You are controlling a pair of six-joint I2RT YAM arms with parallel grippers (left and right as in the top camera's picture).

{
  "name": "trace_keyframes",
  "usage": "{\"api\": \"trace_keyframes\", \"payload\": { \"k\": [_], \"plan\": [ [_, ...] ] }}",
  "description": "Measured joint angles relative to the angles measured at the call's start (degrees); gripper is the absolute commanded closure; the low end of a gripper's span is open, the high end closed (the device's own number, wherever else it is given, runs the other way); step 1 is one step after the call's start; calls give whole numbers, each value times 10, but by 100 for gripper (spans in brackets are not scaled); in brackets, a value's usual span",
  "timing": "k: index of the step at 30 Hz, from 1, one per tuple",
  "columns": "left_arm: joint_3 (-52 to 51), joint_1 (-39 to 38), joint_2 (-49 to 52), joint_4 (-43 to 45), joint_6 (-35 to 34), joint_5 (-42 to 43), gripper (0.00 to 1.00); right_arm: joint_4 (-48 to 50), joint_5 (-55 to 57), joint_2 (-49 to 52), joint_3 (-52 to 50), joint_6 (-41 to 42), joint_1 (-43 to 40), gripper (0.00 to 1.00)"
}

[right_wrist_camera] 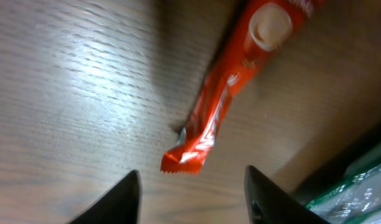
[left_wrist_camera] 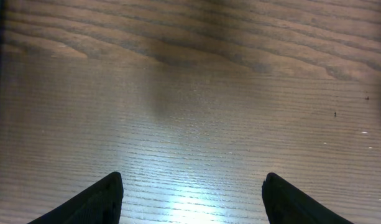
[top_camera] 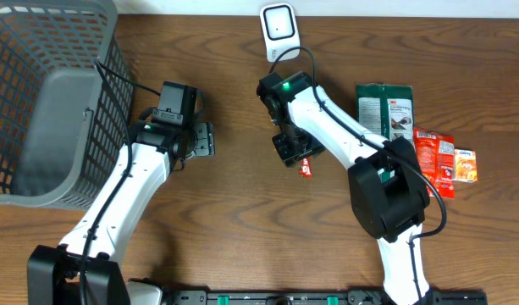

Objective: Scan the item barcode

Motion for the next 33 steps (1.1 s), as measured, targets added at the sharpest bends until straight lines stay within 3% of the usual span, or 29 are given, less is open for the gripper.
{"api": "trace_keyframes", "payload": {
  "k": [3, 11, 18, 25, 33],
  "plan": [
    [0, 0, 0, 2, 0, 0, 27, -1, -14, 0, 1, 7, -13, 76],
    [0, 0, 0, 5, 0, -4, 27, 6, -63, 0, -2, 35, -69, 76],
    [0, 0, 0, 5, 0, -4, 27, 16, -73, -10, -5, 71, -68, 90],
    [0, 0, 0, 7, 0, -4, 27, 26, 6, -101, -30, 163, -39, 86],
    [-1, 0, 0, 8, 0, -4, 27, 179, 1, -165, -169, 206, -4, 79]
  ]
}}
